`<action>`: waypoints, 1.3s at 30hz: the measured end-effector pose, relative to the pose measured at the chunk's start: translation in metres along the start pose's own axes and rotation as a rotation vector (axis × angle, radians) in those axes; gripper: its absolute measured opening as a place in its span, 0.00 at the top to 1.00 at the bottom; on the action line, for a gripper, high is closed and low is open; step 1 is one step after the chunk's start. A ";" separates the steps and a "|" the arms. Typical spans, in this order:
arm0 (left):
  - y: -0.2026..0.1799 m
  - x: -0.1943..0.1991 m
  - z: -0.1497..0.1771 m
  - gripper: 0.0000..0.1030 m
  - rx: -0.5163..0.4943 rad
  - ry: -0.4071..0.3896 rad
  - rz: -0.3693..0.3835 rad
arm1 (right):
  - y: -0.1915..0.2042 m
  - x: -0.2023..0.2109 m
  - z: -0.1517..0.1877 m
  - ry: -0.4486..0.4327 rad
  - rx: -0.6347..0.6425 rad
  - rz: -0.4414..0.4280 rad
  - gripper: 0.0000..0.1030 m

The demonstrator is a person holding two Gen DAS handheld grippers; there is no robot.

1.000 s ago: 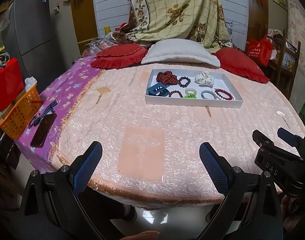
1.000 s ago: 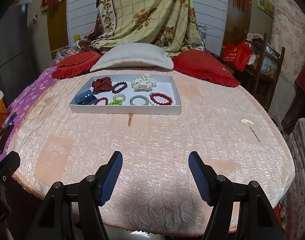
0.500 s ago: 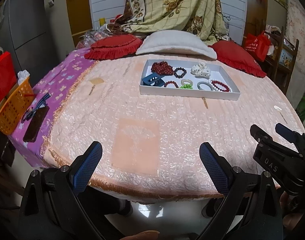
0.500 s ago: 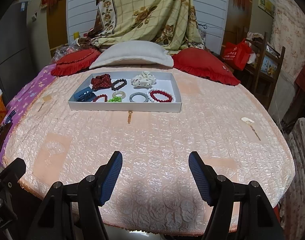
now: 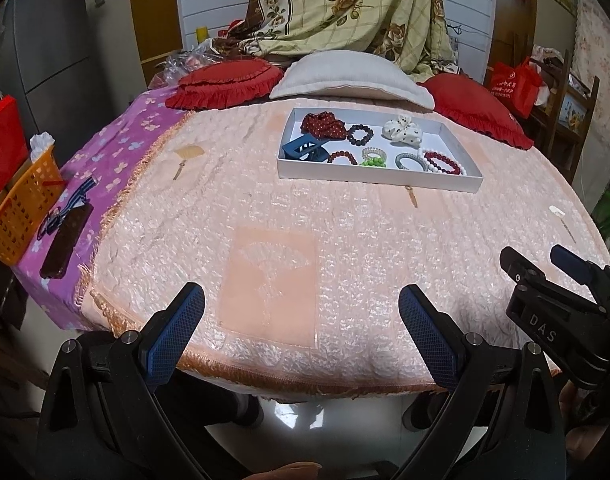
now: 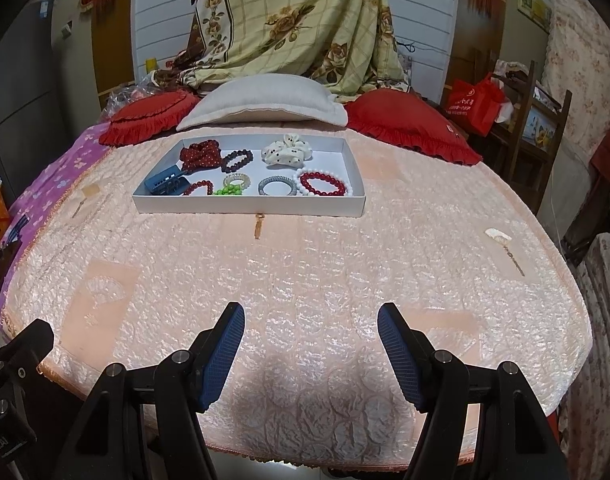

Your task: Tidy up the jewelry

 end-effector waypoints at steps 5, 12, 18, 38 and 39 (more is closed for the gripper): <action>0.001 -0.003 0.000 0.05 0.001 0.007 0.004 | 0.002 -0.002 0.000 0.004 0.004 0.001 0.35; 0.001 -0.004 0.000 0.05 -0.003 0.009 0.006 | 0.002 -0.003 0.000 0.006 0.001 0.002 0.35; 0.000 -0.008 0.000 0.05 -0.007 0.021 0.013 | 0.003 -0.006 0.001 0.012 0.000 0.003 0.35; 0.001 -0.013 0.004 0.05 -0.012 0.037 0.016 | 0.004 -0.012 0.005 0.023 0.001 0.003 0.35; 0.001 -0.014 0.005 0.05 -0.011 0.038 0.017 | 0.004 -0.012 0.005 0.023 0.001 0.003 0.35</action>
Point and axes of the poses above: each gripper's, at about its wrist camera, not at the fingertips, and x roughly against the way its jaws point, y to its left, z to its underside, the point moved 2 cm from there along -x, roughly the way its jaws point, and after that the axes turned 1 degree about -z, right-handed, at the moved point
